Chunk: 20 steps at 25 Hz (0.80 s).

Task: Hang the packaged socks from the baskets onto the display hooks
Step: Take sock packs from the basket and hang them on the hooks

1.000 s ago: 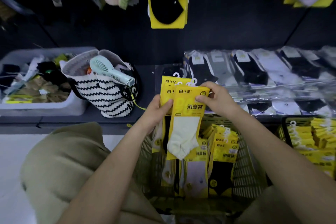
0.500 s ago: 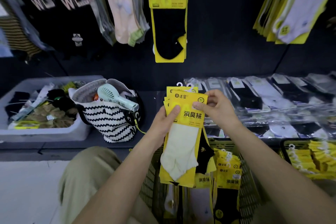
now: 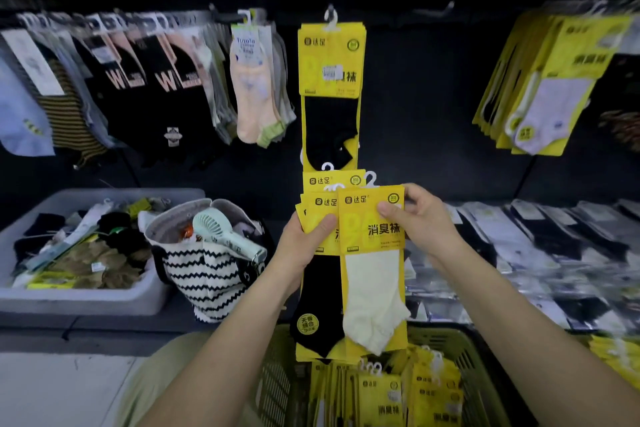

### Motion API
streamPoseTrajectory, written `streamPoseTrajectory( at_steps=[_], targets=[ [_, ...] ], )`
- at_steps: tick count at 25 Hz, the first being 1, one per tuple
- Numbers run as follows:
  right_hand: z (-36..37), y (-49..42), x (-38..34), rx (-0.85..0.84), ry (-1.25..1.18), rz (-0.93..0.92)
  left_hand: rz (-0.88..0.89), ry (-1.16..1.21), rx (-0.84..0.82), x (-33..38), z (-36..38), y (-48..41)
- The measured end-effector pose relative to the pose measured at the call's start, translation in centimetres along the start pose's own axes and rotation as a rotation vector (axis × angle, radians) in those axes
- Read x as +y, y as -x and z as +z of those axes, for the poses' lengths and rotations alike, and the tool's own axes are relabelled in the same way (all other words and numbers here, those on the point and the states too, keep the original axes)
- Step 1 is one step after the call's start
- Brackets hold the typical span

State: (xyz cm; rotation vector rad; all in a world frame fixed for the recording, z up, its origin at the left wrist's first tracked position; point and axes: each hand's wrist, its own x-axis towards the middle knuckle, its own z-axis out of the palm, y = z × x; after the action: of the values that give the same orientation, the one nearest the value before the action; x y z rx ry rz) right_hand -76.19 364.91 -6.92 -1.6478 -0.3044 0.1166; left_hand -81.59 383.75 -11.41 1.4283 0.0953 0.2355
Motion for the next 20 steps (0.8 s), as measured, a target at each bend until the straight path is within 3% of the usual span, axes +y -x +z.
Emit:
streamPoseTrajectory(
  at_steps=[12, 16, 20],
  targets=[
    [-0.6, -7.4, -10.5, 0.093, 0.077, -0.222, 0.342, -0.1, 0.139, 13.7, -2.3, -7.1],
    [0.7, -10.3, -13.4, 0.21, 0.15, -0.214, 0.352, -0.108, 0.239, 16.6, -3.5, -8.1],
    [2.6, -12.3, -15.3, 0.222, 0.2, -0.247, 0.357, -0.125, 0.261, 17.8, -4.4, -8.4]
  ],
)
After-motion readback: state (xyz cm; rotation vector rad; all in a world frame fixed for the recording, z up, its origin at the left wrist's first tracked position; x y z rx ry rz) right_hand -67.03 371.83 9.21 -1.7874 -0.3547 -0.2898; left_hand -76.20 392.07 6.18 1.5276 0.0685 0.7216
